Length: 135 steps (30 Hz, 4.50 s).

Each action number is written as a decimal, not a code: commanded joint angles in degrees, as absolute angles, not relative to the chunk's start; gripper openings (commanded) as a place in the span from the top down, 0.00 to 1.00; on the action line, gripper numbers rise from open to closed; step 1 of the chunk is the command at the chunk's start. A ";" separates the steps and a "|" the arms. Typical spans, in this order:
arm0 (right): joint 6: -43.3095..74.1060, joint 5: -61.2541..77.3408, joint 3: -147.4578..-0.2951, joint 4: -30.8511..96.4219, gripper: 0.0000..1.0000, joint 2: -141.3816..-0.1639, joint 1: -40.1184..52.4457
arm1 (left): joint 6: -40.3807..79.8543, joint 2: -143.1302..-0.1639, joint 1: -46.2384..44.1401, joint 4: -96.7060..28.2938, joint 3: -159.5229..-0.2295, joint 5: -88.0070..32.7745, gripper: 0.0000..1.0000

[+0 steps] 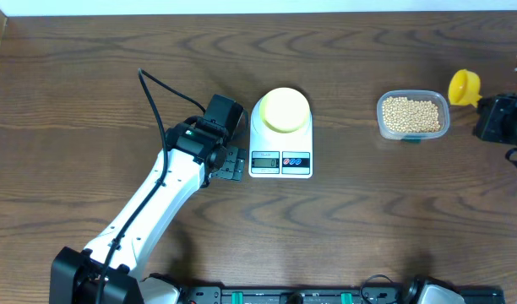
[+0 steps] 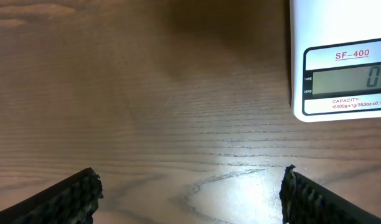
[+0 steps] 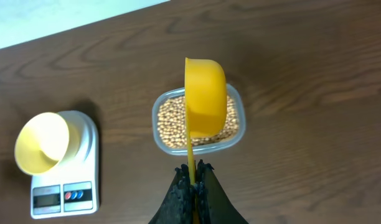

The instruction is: Scoop item into bowl and weigh 50g on scale

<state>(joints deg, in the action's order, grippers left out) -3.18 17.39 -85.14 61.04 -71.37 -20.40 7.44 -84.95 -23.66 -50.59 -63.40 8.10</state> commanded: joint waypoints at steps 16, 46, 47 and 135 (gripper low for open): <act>-3.95 21.63 -85.76 58.76 0.99 -71.81 -20.91 | 7.11 -84.25 -23.42 -49.67 -63.57 9.69 0.06; 5.54 27.97 -85.76 62.63 0.99 -71.81 -20.91 | 5.85 -84.12 -23.42 -48.38 -63.55 4.23 0.06; 5.54 27.22 -85.76 62.67 0.99 -71.81 -20.91 | 5.82 -84.12 -23.42 -48.36 -63.55 6.13 0.06; 9.37 23.49 -85.60 61.43 0.99 -76.51 -20.53 | 9.39 -84.16 -28.12 -45.32 -63.55 -12.82 0.06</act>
